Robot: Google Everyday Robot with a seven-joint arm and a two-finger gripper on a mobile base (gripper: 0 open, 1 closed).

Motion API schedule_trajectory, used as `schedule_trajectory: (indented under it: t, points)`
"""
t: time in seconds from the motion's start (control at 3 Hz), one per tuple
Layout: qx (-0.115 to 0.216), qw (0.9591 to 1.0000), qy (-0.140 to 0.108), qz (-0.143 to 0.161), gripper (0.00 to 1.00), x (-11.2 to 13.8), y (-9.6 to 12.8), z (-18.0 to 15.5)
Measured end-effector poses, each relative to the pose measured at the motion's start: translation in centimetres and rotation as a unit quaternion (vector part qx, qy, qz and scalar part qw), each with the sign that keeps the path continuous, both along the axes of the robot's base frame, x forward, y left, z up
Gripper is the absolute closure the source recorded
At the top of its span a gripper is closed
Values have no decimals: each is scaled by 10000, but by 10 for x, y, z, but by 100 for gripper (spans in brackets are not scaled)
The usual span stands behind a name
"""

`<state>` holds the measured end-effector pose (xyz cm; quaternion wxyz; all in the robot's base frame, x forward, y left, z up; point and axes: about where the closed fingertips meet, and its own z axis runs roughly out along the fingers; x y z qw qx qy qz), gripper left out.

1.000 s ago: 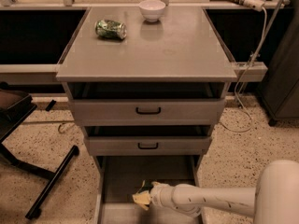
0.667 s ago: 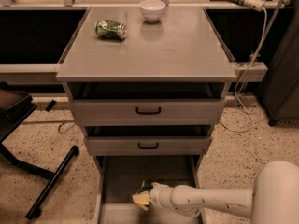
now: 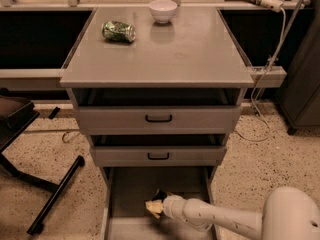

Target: Place sponge into bottom drawer

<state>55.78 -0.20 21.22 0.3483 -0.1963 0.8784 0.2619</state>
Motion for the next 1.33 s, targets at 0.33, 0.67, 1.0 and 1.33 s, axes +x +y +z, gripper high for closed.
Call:
schedule_trajectory:
  t: [0.33,0.67,1.0,1.33]
  points:
    - [72,9996,150,-233,100,11,-3,-34]
    - [73,9987,426,-277,100,4,-3,-64]
    - [71,9986,433,-280,100,3,-3,-65]
    - [71,9986,433,-280,81,3,-3,-65]
